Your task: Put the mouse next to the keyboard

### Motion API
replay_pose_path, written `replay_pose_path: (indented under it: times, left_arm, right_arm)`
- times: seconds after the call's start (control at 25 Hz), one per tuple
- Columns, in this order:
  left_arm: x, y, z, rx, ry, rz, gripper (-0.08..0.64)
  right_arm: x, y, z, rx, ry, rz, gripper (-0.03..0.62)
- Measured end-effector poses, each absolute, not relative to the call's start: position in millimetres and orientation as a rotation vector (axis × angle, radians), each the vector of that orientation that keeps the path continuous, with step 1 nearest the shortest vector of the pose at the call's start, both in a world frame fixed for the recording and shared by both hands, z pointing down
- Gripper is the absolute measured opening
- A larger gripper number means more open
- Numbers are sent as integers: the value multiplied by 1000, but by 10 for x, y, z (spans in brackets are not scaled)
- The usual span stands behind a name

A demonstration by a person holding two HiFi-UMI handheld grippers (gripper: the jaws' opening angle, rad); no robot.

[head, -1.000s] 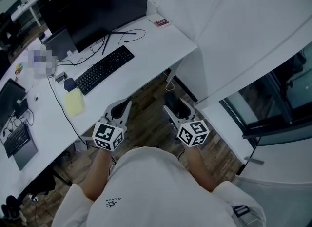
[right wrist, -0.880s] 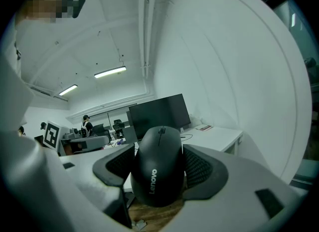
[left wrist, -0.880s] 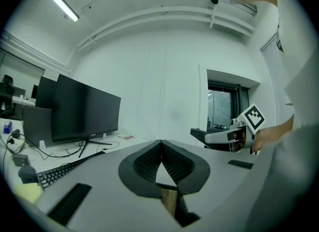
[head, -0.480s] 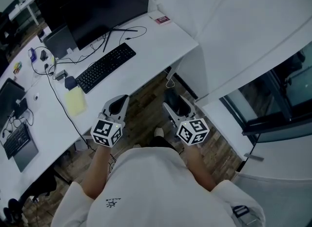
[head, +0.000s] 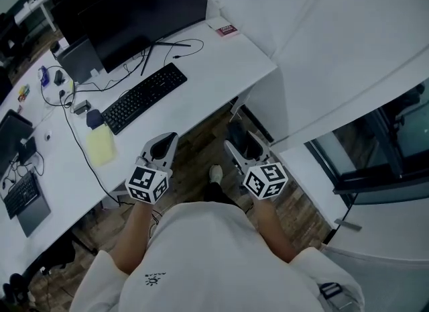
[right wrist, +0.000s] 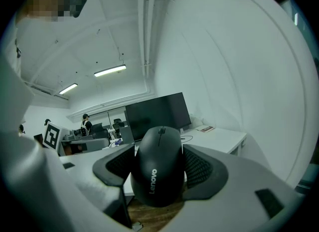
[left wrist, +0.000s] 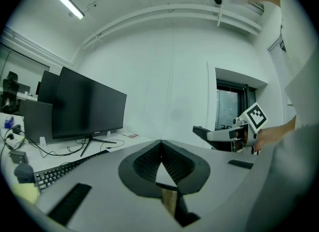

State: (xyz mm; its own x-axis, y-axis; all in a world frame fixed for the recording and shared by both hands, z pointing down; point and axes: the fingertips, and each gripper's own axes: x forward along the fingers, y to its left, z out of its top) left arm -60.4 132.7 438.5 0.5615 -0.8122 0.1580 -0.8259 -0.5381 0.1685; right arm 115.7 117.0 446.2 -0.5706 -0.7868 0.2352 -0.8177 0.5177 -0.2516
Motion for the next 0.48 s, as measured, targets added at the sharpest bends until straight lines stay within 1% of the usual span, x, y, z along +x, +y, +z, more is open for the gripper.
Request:
replay_pose_path:
  times: [0.48]
  left_arm:
    - [-295, 399, 4406, 2511, -1462, 127, 8]
  right_arm:
    - [1435, 120, 4531, 1287, -2697, 541, 310]
